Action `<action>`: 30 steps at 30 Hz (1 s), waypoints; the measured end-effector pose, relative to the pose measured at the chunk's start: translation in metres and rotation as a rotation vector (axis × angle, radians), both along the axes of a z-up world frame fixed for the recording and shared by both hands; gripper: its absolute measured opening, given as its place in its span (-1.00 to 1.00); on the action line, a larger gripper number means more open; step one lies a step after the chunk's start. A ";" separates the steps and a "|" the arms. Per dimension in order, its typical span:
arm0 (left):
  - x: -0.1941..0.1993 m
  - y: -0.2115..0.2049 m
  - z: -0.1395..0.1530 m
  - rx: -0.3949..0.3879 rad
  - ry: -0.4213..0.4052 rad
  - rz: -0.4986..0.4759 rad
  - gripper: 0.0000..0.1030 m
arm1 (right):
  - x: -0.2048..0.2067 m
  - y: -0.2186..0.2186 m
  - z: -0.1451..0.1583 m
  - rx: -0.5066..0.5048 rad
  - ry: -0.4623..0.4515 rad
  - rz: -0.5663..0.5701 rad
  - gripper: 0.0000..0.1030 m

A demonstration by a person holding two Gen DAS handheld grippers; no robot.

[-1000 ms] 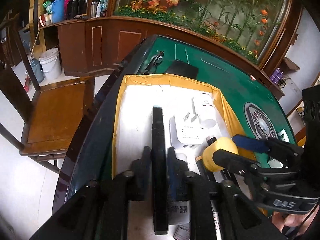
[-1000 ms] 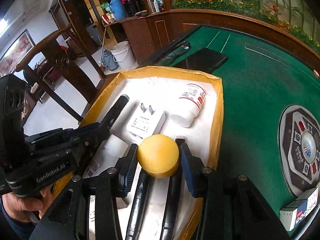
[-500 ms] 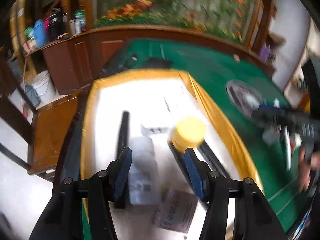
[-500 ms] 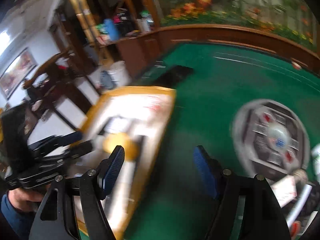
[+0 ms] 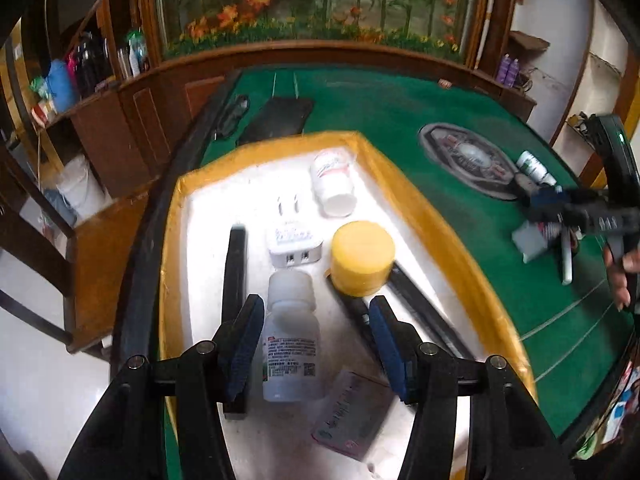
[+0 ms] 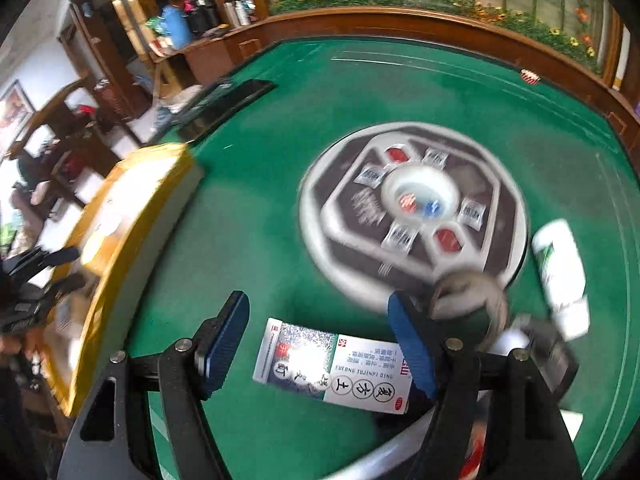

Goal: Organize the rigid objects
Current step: 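Grasp the white-and-blue medicine box with the left gripper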

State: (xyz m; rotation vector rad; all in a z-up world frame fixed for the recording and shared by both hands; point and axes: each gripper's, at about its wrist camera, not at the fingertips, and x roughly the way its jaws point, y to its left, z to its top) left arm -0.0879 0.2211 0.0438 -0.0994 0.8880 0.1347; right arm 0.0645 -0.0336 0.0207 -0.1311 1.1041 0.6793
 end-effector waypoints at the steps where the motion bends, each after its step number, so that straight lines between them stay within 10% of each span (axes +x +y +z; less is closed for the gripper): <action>1: -0.004 -0.004 0.006 0.004 -0.017 -0.004 0.12 | -0.011 -0.004 0.002 0.021 0.012 0.015 0.38; 7: -0.020 -0.047 0.050 -0.008 -0.109 -0.093 0.18 | -0.049 -0.042 0.031 0.212 0.025 0.052 0.39; 15: 0.008 -0.159 0.053 -0.012 -0.156 -0.399 0.54 | -0.013 -0.147 0.041 0.234 -0.201 -0.295 0.42; 30: 0.093 -0.244 -0.015 0.160 0.030 -0.610 0.53 | 0.014 -0.227 -0.012 0.462 0.010 -0.343 0.42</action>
